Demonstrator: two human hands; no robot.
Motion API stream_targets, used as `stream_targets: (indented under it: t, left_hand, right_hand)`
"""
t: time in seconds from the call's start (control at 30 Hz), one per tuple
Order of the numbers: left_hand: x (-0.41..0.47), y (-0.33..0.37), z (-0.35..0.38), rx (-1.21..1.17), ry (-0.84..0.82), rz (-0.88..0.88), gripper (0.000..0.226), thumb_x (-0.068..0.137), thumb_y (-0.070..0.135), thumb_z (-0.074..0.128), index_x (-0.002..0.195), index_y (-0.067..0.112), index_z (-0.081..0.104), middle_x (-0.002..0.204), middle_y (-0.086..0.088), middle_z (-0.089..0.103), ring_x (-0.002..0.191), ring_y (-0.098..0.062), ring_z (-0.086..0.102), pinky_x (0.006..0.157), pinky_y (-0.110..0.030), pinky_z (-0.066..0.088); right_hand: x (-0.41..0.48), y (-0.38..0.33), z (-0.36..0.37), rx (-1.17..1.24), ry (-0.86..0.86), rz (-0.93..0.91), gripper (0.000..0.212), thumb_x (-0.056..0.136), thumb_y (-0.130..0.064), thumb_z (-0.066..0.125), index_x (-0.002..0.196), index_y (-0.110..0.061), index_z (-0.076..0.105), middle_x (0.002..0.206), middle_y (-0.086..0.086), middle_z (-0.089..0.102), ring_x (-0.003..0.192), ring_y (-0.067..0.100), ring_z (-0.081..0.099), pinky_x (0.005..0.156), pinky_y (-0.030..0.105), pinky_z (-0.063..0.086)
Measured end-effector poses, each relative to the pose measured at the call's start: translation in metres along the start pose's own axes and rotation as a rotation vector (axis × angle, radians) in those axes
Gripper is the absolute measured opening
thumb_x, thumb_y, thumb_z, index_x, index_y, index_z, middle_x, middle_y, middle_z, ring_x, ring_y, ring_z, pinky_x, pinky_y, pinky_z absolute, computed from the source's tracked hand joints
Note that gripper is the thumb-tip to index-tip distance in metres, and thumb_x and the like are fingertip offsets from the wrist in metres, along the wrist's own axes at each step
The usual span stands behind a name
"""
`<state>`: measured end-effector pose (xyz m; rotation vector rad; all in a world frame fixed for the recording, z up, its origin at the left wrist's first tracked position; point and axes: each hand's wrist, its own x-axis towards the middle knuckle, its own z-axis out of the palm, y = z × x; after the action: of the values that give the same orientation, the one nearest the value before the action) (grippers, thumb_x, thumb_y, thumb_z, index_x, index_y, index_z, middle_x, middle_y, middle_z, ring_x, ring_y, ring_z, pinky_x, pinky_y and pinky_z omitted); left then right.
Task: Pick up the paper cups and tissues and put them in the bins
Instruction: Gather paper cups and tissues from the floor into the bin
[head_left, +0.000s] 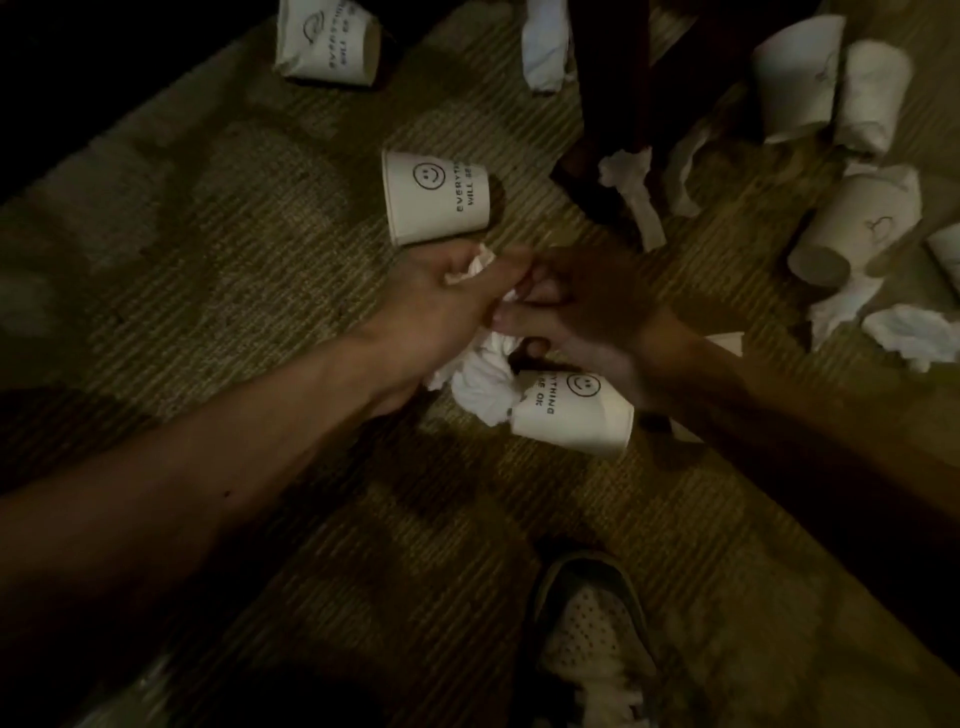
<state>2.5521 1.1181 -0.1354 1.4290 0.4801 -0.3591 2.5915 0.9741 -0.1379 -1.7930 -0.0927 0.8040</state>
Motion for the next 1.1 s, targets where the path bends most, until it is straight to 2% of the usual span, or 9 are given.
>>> stream_targets:
  t: [0.17,0.23,0.3,0.37,0.47,0.53,0.77,0.9,1.1]
  left_hand:
    - [-0.003,0.0,-0.021,0.088,0.054,-0.02,0.016,0.085,0.032,0.072,0.085,0.015,0.07,0.08,0.002,0.076,0.08,-0.011,0.073,0.067,-0.023,0.058]
    - [-0.002,0.001,-0.03,0.122,0.109,-0.007,0.015,0.083,0.029,0.075,0.082,0.015,0.07,0.072,0.004,0.074,0.069,-0.007,0.071,0.056,-0.018,0.055]
    - [-0.002,0.001,-0.038,0.14,0.159,-0.019,0.019,0.082,0.026,0.077,0.088,0.009,0.07,0.076,0.0,0.074,0.067,-0.007,0.069,0.054,-0.019,0.055]
    - [-0.001,-0.001,-0.045,0.138,0.188,-0.032,0.015,0.081,0.022,0.078,0.086,0.011,0.069,0.079,-0.001,0.072,0.066,-0.005,0.067,0.054,-0.017,0.053]
    - [0.0,-0.003,-0.052,0.173,0.199,-0.039,0.008,0.082,0.016,0.076,0.082,0.015,0.068,0.08,0.001,0.069,0.063,0.001,0.063,0.052,-0.012,0.048]
    - [0.001,-0.003,-0.057,0.207,0.2,-0.048,0.006,0.083,0.014,0.075,0.087,0.014,0.07,0.086,-0.002,0.07,0.071,-0.003,0.064,0.055,-0.012,0.05]
    - [-0.008,0.005,-0.072,0.3,0.218,-0.015,0.015,0.086,0.011,0.072,0.075,0.017,0.065,0.079,-0.001,0.064,0.074,-0.009,0.06,0.059,-0.015,0.05]
    - [-0.023,0.033,-0.094,0.503,0.193,0.042,0.007,0.085,0.019,0.074,0.086,0.015,0.068,0.078,0.003,0.063,0.071,-0.004,0.058,0.055,-0.01,0.048]
    - [-0.098,0.086,-0.147,0.817,0.119,0.187,0.009,0.085,0.029,0.073,0.079,0.024,0.07,0.075,0.013,0.065,0.066,0.007,0.06,0.054,-0.006,0.046]
  right_hand:
    - [0.011,-0.018,-0.004,-0.039,-0.186,0.083,0.006,0.08,-0.015,0.075,0.081,-0.02,0.072,0.079,0.0,0.076,0.074,0.013,0.073,0.071,0.03,0.06]
    - [0.025,-0.024,-0.009,-0.203,-0.192,0.032,0.009,0.085,-0.016,0.071,0.08,-0.023,0.07,0.071,-0.003,0.074,0.067,0.006,0.07,0.061,0.02,0.057]
    - [0.042,-0.028,-0.007,-0.438,0.027,-0.155,0.005,0.085,-0.018,0.071,0.087,-0.023,0.07,0.068,-0.012,0.065,0.063,-0.005,0.062,0.056,0.008,0.046]
    - [0.06,-0.032,-0.001,-0.65,0.18,-0.355,0.031,0.081,-0.024,0.074,0.11,-0.016,0.066,0.091,-0.011,0.062,0.083,-0.002,0.058,0.072,0.013,0.046]
    - [0.085,-0.027,0.007,-0.983,0.072,-0.449,0.071,0.078,-0.036,0.074,0.14,-0.014,0.045,0.14,0.008,0.047,0.129,0.025,0.042,0.107,0.037,0.035]
    - [0.091,-0.018,0.012,-1.067,0.01,-0.439,0.078,0.08,-0.033,0.073,0.147,-0.016,0.035,0.151,0.007,0.035,0.138,0.028,0.03,0.114,0.035,0.022]
    - [0.094,-0.004,0.015,-1.209,0.267,-0.428,0.068,0.081,-0.027,0.072,0.14,-0.016,0.038,0.14,0.014,0.041,0.128,0.035,0.037,0.105,0.048,0.034]
    - [0.094,-0.01,0.026,-0.937,0.3,-0.262,0.061,0.083,-0.025,0.071,0.135,-0.019,0.041,0.138,0.011,0.04,0.126,0.031,0.04,0.102,0.043,0.035]
    - [0.039,-0.06,0.072,-0.401,0.1,-0.435,0.025,0.084,-0.038,0.069,0.104,-0.036,0.054,0.093,-0.016,0.058,0.074,-0.007,0.059,0.055,0.009,0.044]
